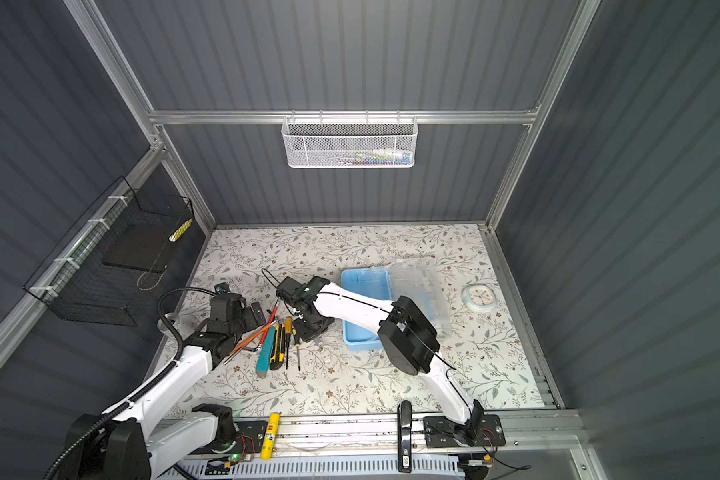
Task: Pack the tool kit
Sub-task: 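Grasp the clear-handled screwdriver with the right gripper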
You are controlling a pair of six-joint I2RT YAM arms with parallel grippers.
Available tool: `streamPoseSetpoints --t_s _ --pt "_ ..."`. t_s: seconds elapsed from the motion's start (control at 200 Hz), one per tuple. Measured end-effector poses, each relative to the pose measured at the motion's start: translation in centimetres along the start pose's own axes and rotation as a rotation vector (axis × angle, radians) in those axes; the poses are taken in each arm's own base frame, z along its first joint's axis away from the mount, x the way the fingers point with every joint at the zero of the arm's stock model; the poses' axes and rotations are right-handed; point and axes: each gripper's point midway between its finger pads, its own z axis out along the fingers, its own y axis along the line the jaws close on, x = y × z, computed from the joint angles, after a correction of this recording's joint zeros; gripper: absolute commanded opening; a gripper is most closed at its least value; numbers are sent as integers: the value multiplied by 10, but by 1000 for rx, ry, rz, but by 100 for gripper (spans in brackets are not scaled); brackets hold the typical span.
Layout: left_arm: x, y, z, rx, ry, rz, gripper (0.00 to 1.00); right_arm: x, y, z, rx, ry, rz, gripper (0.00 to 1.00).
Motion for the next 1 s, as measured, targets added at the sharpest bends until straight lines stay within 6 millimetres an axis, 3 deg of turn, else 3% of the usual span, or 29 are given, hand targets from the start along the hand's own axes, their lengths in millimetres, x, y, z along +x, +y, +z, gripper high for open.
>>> streamPoseSetpoints --t_s 0.24,0.42,0.545,0.826,1.001 --pt "2 0 2 -4 9 3 99 -11 -14 -35 -60 -85 30 2" --pt "2 0 2 -4 8 3 99 -18 -27 -48 -70 -121 39 26" --pt "2 0 2 -4 8 3 100 -13 -28 -39 -48 -108 31 36" --pt "8 2 3 -12 33 1 100 -11 -54 6 127 -27 26 37" --pt "14 -6 3 27 77 -37 99 -16 -67 18 207 -3 48 39"
